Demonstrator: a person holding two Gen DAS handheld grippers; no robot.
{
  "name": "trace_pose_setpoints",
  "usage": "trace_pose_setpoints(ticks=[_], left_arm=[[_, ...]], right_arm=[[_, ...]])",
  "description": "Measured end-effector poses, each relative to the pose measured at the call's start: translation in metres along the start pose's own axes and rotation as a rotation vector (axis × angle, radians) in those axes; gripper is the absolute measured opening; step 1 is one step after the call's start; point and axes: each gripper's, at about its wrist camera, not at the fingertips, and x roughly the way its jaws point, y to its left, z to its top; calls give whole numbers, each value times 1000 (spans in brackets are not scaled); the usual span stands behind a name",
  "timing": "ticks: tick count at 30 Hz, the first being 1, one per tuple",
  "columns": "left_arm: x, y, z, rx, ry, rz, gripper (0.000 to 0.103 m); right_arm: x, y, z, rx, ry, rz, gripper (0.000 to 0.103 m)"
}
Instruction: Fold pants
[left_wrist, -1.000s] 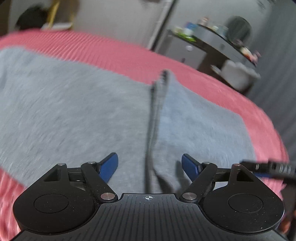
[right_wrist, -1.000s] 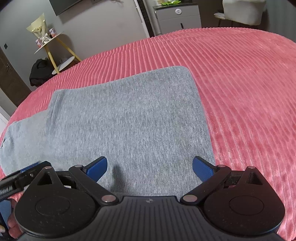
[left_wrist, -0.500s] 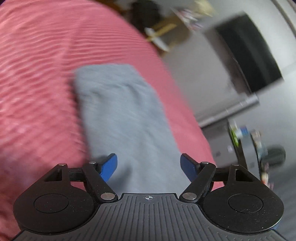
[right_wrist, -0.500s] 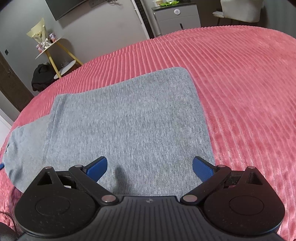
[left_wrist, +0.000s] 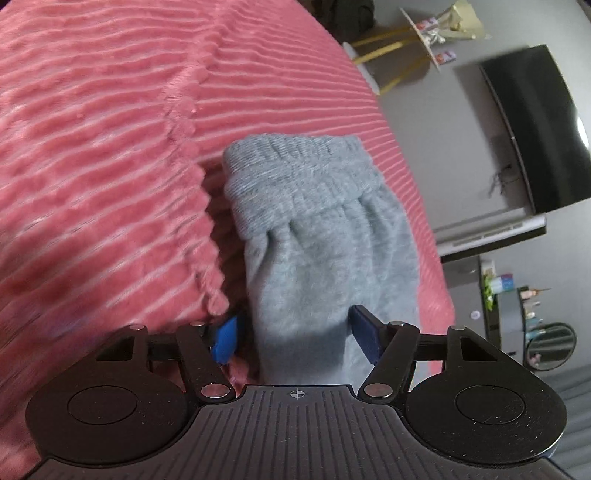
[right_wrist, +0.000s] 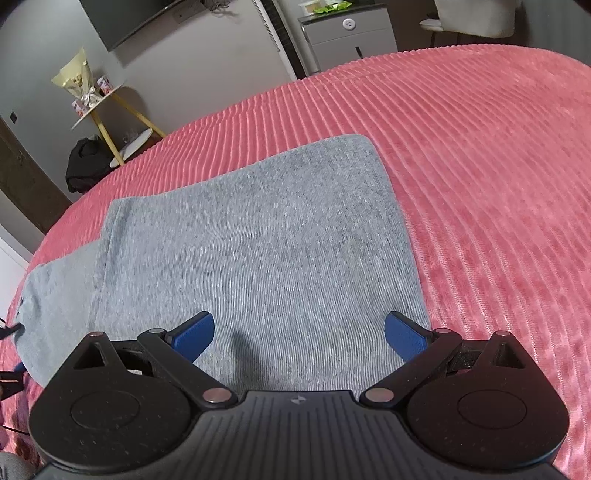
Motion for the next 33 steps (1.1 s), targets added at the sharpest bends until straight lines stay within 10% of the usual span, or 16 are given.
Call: trace_pose_setpoints(ticks=[2,4,8,11,18,25,33], left_arm=[[5,1,5,-17,-19,-36,65],[8,-2,9,11,-13,-68,30],[7,-9,6,144,-42,-135,29],[16,-8,2,97,-63,-58,53],[11,-36,0,235,-85,-86,21],[-41,-108,-32,578,-150,-197,19],[-75,-216,-140,971,-77,-408,19]], right_arm=[[0,-3,0,16,-6,9,99],[-1,-4,0,30,-11,16,99],[-1,-6,0,42,-16,19,99],[0,-2,0,27,-12,5,99],[2,3,1,4,-5,-15,99],[2,3,1,4,-3,-15,99],[0,-1,0,30,-12,9,99]])
